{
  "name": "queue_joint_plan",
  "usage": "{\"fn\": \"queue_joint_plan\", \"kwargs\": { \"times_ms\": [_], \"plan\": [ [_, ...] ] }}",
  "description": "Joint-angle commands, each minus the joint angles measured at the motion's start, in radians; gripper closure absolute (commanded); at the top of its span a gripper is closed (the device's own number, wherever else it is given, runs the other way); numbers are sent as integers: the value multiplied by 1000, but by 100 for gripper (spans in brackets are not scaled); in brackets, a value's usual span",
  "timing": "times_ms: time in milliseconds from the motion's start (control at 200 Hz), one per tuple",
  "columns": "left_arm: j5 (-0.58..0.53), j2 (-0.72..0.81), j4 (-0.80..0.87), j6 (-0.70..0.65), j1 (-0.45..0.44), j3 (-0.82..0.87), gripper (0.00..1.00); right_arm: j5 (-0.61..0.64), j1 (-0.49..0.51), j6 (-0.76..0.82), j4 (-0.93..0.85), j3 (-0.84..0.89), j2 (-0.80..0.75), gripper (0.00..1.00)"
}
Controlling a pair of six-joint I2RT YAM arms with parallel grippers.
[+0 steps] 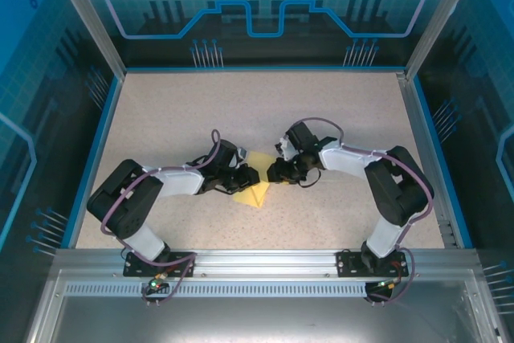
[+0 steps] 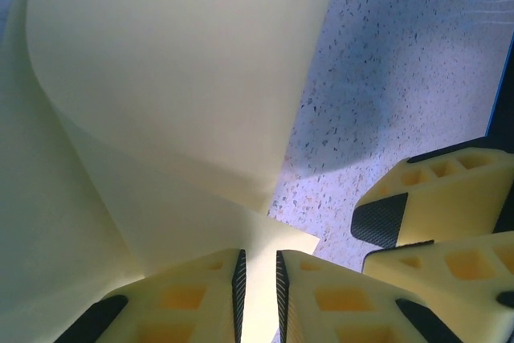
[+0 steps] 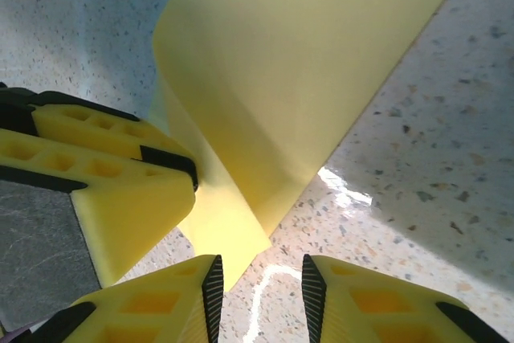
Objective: Fold a paper plane with a square sheet of paper (pick it up from the middle)
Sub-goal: Fold the paper at the center of the table.
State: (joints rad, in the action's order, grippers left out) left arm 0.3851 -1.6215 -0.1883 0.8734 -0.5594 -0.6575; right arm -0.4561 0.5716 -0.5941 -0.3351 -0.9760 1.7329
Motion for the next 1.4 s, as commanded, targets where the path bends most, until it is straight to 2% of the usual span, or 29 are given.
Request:
{"fn": "queue_joint_plan", "kwargs": {
  "times_ms": [0,585,680,750,880,1396],
  "plan": [
    [-14,12,20,-11,-5,-1,78,-30,17,10,16,-9,39,66],
    [-15,20,27,-11,-4,-2,78,-49,34,-19,85,-18,87,72],
    [-15,21,29,-11,-4,-2,78,-43,35,-22,79,-28,93,78],
    [-14,23,30,-9,-5,-5,78,-31,31,-18,51,-47,105,87],
    [-6,37,40,-10,-4,-8,77,8,30,2,9,-68,118,92],
    [44,35,27,-4,-5,-24,76,33,31,52,-16,-106,146,93]
  ]
}}
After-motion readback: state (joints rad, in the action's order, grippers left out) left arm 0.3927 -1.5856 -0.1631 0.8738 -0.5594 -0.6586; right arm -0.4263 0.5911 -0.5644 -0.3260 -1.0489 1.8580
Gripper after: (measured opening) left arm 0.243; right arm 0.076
